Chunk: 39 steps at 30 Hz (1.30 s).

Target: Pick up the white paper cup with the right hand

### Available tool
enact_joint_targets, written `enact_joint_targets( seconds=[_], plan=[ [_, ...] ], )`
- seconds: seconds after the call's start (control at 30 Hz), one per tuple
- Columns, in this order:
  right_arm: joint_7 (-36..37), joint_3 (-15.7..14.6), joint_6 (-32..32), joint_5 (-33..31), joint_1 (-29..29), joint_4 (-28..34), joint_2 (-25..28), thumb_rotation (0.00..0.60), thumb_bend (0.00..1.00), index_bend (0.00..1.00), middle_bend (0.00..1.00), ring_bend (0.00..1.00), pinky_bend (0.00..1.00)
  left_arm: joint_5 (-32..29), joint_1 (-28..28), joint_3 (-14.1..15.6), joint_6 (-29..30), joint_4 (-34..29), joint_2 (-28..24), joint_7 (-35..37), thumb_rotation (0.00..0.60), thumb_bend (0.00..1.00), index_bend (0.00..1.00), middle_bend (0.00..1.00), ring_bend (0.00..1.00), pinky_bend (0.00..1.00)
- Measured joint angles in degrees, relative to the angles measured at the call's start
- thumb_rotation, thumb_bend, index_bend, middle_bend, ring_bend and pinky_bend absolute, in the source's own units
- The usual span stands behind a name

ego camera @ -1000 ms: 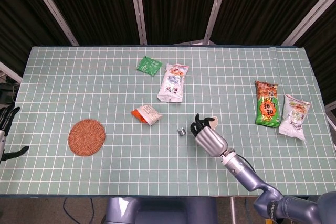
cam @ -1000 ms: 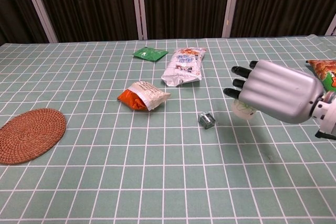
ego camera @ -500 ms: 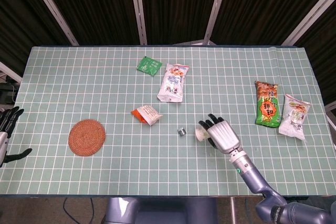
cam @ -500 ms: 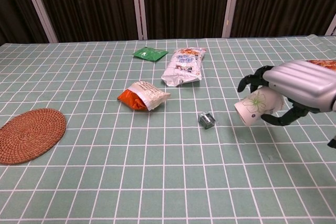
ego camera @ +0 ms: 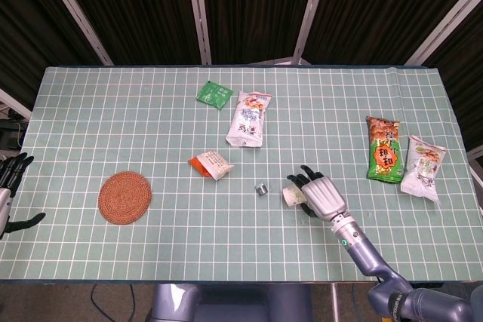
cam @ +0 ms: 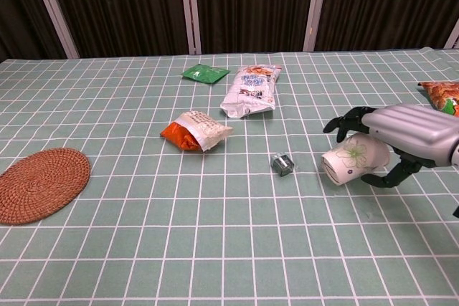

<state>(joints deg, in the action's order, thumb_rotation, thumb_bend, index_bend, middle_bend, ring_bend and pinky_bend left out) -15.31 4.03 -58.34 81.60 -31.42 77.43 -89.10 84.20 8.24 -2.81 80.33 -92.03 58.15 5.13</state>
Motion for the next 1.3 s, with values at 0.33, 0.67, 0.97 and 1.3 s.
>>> enact_joint_targets(
  seconds=[0.33,0.67,0.97,1.3],
  plan=[
    [-14.0,-1.2,-1.5,-0.2,0.4,6.6,3.8,0.6,0.08,0.0,0.0,0.0,0.0,0.2,-0.1,0.2,0.2,-0.5,-0.3,-0.1,0.6,0.0,0.0,0.0,0.0,0.0],
    [-39.4,-4.6,-4.0,5.9,0.0,11.2,4.8,0.6,0.09,0.0,0.0,0.0,0.03,0.5,-0.2,0.4,0.3,-0.9,-0.5,-0.4,0.6,0.0,0.0,0.0,0.0,0.0],
    [-57.1,-6.8,-1.2,4.3,0.0,13.0,2.5,0.6,0.1,0.0,0.0,0.0,0.14,-0.2,-0.1,0.1,-0.2,-0.6,-0.7,0.0,0.6,0.0,0.0,0.0,0.0,0.0],
    [-65.9,-7.1,1.1,-0.4,-0.5,11.5,0.3,0.6,0.12,0.0,0.01,0.0,0.21,-0.6,0.1,0.0,-0.5,-0.4,-0.5,-0.3,0.6,0.0,0.0,0.0,0.0,0.0]
  ],
)
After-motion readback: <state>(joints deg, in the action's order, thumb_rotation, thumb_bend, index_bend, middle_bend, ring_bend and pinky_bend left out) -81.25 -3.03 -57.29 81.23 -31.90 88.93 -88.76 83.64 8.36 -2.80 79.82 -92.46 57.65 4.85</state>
